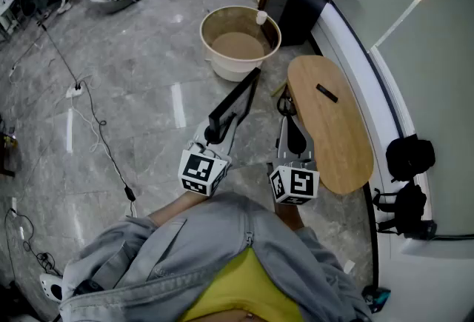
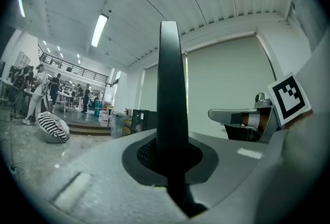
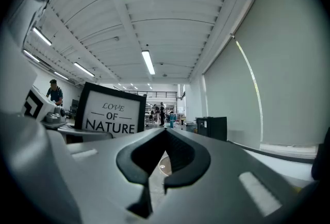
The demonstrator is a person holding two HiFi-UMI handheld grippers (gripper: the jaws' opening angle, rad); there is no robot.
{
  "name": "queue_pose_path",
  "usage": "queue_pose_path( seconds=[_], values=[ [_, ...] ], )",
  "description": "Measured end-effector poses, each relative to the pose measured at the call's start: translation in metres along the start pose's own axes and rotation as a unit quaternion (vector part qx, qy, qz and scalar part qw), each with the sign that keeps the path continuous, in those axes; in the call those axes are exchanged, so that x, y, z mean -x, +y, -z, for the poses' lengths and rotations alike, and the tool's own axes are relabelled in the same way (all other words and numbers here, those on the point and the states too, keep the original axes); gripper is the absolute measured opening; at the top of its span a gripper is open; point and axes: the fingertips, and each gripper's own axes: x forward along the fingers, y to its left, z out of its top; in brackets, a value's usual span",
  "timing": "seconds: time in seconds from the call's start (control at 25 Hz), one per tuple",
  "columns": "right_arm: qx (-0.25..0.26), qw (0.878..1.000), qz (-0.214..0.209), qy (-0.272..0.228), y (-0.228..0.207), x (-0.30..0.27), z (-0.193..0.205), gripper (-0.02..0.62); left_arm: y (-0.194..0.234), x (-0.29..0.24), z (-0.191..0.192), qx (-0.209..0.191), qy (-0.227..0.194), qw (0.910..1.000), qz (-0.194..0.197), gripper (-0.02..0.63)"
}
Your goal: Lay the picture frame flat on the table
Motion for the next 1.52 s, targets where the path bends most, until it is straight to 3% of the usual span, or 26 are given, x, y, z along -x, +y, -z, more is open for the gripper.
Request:
queue_pose_path(
  seconds=[0.36,0.68,1.04,1.52],
  values=[
    [0.004,1.000,0.006,-0.017,-0.029,-0.008,0.018,0.002,-0.003,-0.019,0.014,-0.015,0.007,0.9997,-0.016,0.008],
    [0.009,1.000,-0.005,-0.009,-0.038,-0.048,0.031,0.002,0.028,-0.051,0.015,-0.017,0.002,0.9993,-0.034,0.008],
    [0.013,1.000,0.016,-0.003,-0.082,-0.169,0.047,0.002,0.109,-0.157,0.016,-0.016,-0.001,0.9996,-0.024,0.008],
    [0.016,0.998,0.058,0.006,-0.131,-0.330,0.056,0.002,0.214,-0.308,0.010,-0.009,0.007,0.9995,0.028,0.008]
  ],
)
